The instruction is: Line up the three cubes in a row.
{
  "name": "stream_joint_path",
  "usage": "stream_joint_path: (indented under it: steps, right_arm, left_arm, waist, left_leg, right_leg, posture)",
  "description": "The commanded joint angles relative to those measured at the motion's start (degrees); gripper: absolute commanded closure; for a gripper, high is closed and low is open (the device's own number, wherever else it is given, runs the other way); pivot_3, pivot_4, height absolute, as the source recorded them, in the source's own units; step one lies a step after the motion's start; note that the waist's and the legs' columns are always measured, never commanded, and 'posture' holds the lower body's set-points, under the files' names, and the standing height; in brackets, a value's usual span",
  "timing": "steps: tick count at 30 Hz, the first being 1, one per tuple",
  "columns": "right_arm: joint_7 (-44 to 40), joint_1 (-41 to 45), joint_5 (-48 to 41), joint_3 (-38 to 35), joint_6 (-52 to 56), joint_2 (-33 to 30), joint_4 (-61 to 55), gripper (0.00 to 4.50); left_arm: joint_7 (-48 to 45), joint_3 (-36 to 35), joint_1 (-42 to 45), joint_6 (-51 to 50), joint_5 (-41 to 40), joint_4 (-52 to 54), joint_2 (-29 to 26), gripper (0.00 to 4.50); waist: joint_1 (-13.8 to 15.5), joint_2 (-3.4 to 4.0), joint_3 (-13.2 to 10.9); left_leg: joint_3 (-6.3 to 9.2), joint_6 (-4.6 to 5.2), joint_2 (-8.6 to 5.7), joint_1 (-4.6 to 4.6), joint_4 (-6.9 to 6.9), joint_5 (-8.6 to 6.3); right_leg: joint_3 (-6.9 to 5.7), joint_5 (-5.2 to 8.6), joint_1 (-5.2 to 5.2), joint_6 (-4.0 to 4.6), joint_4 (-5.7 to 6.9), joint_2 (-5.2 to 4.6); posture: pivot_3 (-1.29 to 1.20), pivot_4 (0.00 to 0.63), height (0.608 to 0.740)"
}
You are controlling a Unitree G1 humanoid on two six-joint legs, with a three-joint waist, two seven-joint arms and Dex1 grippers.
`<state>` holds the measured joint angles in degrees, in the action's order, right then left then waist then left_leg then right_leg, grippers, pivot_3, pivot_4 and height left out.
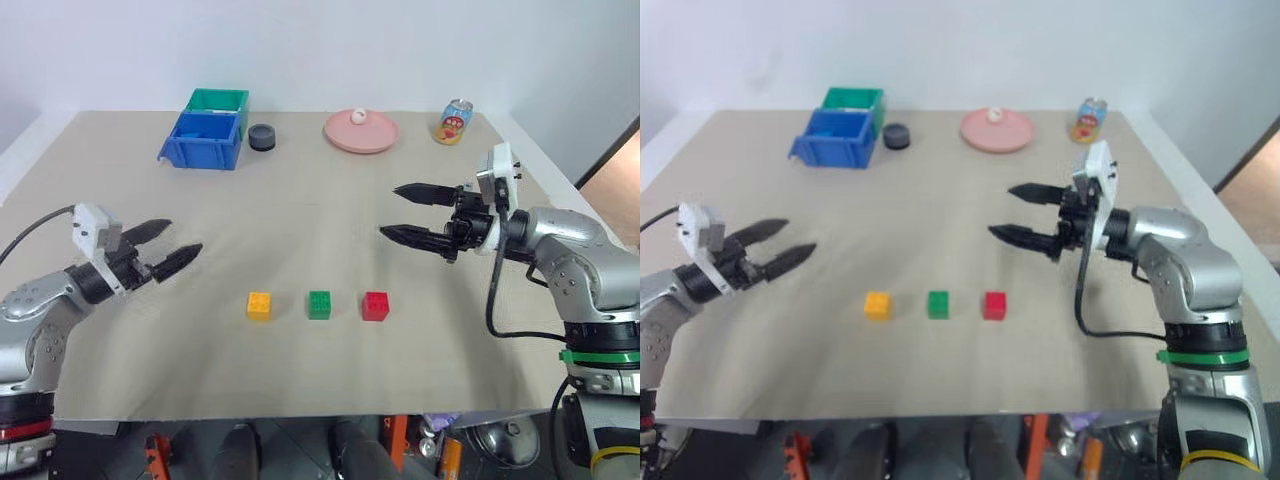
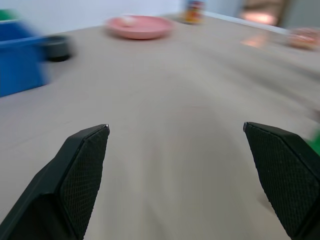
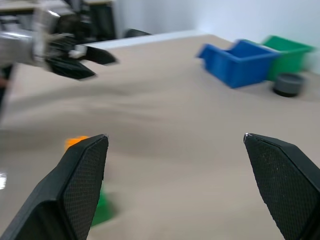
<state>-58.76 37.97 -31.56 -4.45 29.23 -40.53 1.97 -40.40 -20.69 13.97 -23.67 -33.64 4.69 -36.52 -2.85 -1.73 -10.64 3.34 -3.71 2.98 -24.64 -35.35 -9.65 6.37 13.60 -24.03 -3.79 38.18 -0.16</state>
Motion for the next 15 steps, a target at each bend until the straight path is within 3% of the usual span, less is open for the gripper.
stream_joint_path:
  steps: [1, 5, 8, 15]
  right_arm:
    - [7.5, 2.4, 5.7, -1.3, -4.7, 1.7, 4.0, 0.00]
    - [17.0, 2.0, 9.5, -3.7, -6.0, 4.5, 8.1, 0.00]
    - [27.3, -3.9, 9.3, -9.0, -4.6, 8.6, 5.3, 0.00]
    - [36.4, -14.7, 8.2, -13.9, -4.8, 14.4, -2.4, 0.00]
  left_arm:
    - [15.2, -4.1, 1.9, -2.7, 2.2, 5.4, 3.4, 0.05]
    - [23.5, -5.7, 1.2, -5.6, 1.9, 9.9, 6.8, 0.05]
    - [28.2, -5.1, -3.1, -5.0, 3.8, 14.2, 10.9, 0.05]
    - [30.4, -2.2, -7.8, -2.4, 6.6, 17.2, 15.2, 0.05]
  waist:
    - [0.0, -0.01, 0.0]
    - [0.0, -0.02, 0.0]
    - [0.1, -0.05, 0.0]
    - [0.1, -0.04, 0.0]
  left_leg:
    - [0.00, -0.01, -0.01, 0.00, -0.06, 0.01]
    - [-0.04, -0.08, -0.06, 0.00, -0.16, 0.05]
    - [-0.03, -0.08, -0.06, 0.00, -0.10, 0.05]
    - [-0.03, -0.07, -0.08, -0.01, -0.01, 0.03]
  right_leg:
    - [0.01, -0.03, 0.03, -0.01, -0.01, -0.01]
    - [0.08, -0.08, 0.08, 0.02, -0.03, -0.03]
    - [0.11, -0.13, 0.10, -0.10, -0.05, -0.03]
    - [0.12, -0.04, 0.06, -0.10, -0.04, -0.02]
  posture:
    - [0.00, 0.150, 0.740]
    - [0.00, 0.150, 0.740]
    - [0.00, 0.150, 0.740]
    - [0.00, 0.150, 0.740]
